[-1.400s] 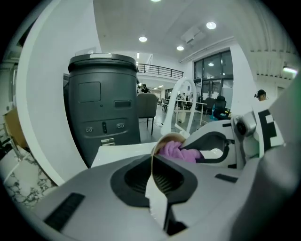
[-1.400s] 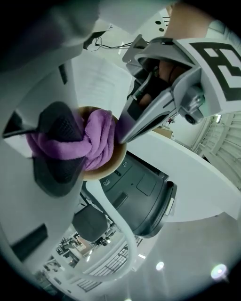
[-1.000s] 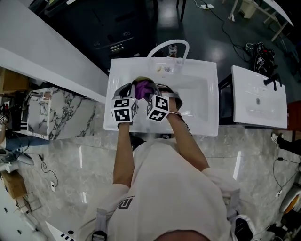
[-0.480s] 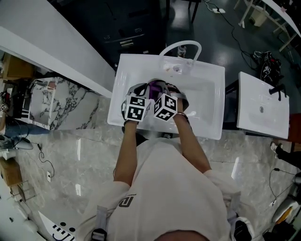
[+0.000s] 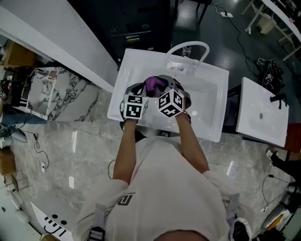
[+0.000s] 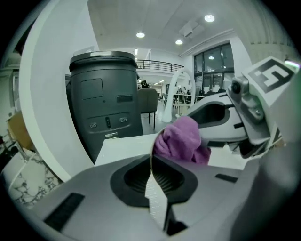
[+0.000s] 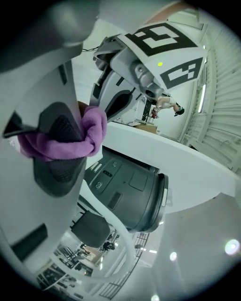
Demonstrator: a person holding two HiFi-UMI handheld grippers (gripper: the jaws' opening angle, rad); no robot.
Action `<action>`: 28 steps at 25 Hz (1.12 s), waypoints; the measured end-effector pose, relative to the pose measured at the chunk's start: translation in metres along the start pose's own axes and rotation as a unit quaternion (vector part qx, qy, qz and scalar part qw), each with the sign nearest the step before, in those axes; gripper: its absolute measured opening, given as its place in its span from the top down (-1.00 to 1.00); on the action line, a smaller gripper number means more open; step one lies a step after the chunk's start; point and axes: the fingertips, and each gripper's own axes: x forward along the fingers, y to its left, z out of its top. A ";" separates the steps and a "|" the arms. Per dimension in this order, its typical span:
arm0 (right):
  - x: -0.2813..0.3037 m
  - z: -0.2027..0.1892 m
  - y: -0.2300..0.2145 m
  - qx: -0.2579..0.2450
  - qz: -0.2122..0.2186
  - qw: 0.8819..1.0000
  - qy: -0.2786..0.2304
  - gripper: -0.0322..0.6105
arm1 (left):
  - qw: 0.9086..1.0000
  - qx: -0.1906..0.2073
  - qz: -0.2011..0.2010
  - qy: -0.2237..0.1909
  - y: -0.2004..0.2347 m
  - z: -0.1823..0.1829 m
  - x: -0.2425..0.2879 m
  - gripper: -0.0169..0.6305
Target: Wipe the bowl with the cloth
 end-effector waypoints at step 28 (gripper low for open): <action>0.006 0.011 0.001 -0.130 0.115 0.984 -0.037 0.71 | 0.921 0.390 0.000 0.001 -0.031 0.000 -0.002 0.90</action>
